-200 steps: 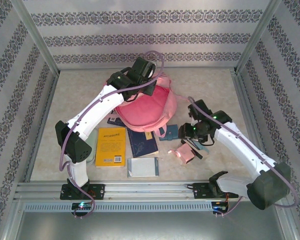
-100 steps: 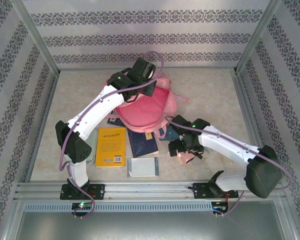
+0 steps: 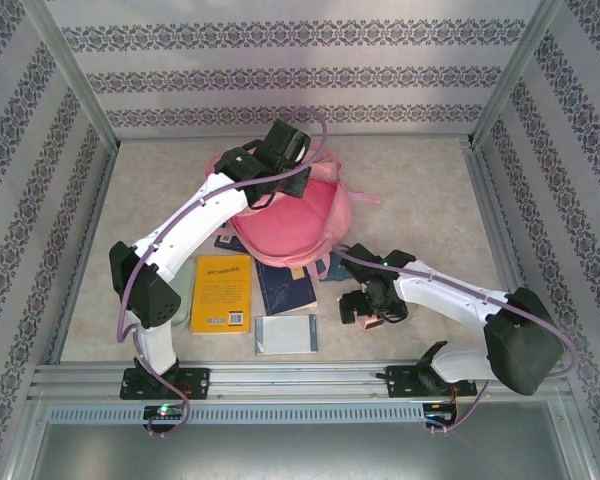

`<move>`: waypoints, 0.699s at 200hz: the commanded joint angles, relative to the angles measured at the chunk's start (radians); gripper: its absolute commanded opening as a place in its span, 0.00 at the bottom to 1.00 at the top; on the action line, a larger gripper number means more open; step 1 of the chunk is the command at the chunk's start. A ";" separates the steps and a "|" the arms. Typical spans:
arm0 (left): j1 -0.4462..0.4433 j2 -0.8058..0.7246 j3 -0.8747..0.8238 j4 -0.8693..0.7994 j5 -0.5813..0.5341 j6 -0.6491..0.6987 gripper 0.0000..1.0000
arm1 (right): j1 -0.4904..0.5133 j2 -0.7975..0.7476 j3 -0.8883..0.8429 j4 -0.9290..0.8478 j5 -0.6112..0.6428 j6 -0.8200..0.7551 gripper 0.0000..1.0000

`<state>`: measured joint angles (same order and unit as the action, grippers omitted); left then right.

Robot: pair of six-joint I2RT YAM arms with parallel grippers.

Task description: Pack the student bag

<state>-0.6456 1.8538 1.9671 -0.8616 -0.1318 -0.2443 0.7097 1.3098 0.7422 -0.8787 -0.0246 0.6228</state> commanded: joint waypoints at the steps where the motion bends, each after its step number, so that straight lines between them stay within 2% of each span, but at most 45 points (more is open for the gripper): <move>1: 0.014 -0.059 0.003 0.017 -0.020 -0.010 0.00 | 0.010 -0.033 -0.029 0.000 0.012 0.035 0.96; 54: 0.013 -0.062 0.003 0.014 -0.019 -0.013 0.00 | 0.011 0.002 -0.012 0.047 0.134 0.084 0.88; 115: 0.014 -0.080 -0.017 0.007 -0.018 -0.017 0.00 | 0.012 0.019 -0.034 0.086 0.138 0.087 0.62; 140: 0.015 -0.084 -0.016 0.005 -0.017 -0.023 0.00 | 0.012 -0.038 -0.033 0.048 0.153 0.097 0.57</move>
<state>-0.6456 1.8317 1.9438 -0.8646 -0.1318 -0.2447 0.7116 1.3243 0.7166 -0.8032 0.0799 0.7044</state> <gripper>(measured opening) 0.051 0.639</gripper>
